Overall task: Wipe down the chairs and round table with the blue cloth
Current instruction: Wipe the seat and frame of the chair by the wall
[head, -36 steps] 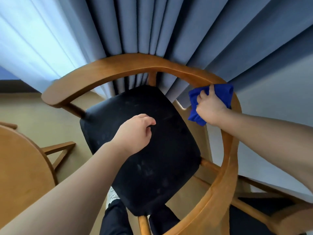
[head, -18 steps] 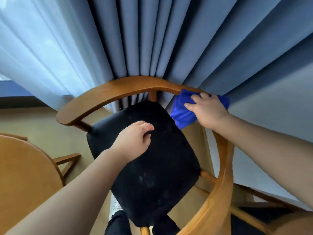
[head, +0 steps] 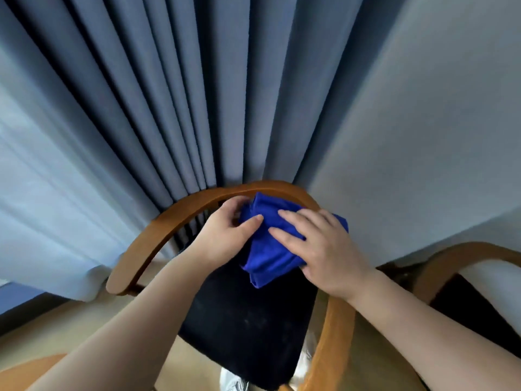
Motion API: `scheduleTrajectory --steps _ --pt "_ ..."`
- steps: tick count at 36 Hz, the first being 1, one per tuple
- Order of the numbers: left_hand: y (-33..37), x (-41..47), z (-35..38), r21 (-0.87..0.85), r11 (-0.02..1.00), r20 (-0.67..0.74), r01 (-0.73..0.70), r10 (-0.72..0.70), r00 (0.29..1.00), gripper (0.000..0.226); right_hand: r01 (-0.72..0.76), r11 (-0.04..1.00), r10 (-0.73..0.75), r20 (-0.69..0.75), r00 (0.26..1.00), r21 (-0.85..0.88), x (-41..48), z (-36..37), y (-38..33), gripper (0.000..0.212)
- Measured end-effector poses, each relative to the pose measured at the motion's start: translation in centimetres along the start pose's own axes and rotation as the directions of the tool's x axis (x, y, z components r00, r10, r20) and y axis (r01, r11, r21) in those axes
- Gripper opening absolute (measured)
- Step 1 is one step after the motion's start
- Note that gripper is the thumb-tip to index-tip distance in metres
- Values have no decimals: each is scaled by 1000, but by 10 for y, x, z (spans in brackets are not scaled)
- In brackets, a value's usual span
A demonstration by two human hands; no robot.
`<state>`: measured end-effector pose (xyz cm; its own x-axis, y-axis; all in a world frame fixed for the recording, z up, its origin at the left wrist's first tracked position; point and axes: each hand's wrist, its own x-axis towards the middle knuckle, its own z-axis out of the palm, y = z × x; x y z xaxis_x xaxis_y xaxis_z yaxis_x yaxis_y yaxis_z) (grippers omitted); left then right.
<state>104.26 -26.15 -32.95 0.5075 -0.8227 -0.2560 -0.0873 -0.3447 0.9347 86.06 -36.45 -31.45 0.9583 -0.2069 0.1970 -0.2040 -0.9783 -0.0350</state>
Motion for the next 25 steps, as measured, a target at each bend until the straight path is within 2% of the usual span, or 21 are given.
scheduleTrajectory --steps 2,5,7,11,17,20,22,25 --pt "17 -12 8 -25 1000 50 -3 4 999 48 -20 1000 19 -64 998 -15 -18 -19 -5 54" --pt "44 -32 24 -208 976 245 72 -20 969 43 -60 997 53 -135 989 -47 -46 -44 -10 52" --pt "59 -44 38 -251 966 312 67 16 950 41 -87 993 76 -139 987 -78 -66 -61 -11 52" --pt "88 -68 74 -180 980 300 -88 140 944 22 -173 978 159 -121 980 -113 -114 -86 -11 52" --pt "102 -119 142 -60 952 333 -301 303 893 14 -314 942 313 -28 949 -115 -210 -99 -20 79" --pt "100 -149 177 1 938 413 -347 316 854 15 -455 890 456 79 886 -32 -272 -104 -31 87" --pt "96 -170 200 56 925 455 -375 311 835 17 -587 804 568 169 805 94 -318 -106 -41 87" --pt "89 -200 230 112 919 469 -378 286 835 19 -719 655 690 203 694 234 -385 -106 -56 75"
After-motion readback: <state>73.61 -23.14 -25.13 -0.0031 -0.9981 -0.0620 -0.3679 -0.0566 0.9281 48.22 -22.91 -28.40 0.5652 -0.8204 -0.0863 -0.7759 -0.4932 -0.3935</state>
